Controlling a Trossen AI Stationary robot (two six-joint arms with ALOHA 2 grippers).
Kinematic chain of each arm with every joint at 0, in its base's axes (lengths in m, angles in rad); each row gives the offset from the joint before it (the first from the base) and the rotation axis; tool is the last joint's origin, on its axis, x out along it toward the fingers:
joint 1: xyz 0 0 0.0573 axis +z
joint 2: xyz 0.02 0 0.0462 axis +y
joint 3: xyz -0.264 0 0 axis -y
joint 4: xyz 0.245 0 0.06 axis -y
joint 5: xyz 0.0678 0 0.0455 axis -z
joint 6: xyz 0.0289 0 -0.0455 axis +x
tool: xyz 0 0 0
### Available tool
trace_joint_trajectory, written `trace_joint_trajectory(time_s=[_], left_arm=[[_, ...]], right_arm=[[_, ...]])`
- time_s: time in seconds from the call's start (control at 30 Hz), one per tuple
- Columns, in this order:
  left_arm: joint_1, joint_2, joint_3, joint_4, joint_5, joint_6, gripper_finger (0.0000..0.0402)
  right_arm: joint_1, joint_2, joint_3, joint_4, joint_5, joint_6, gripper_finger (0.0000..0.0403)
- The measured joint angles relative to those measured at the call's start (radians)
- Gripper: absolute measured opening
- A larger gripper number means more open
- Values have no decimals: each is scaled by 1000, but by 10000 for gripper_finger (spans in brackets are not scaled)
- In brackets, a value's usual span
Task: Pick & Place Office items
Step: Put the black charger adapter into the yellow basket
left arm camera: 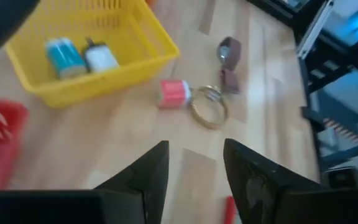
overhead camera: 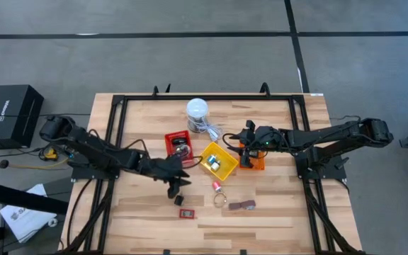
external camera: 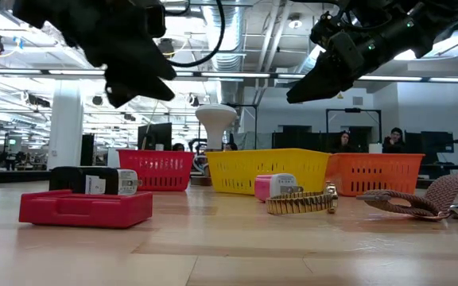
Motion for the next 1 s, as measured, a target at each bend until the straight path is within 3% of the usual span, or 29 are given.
trace_joint_trajectory(time_s=[0.13,0.37,0.67,1.0], left_arm=[[-39,1,11,-5,14,-98,169],[-67,1,151,-30,71,-46,184],[-72,25,257,-334,40,-159,184],[-81,170,257,-575,139,-409,184]], right_arm=[[0,0,0,1,0,0,193],[0,0,0,29,0,-1,193],[-1,0,0,52,0,-2,193],[0,0,0,48,0,0,193]])
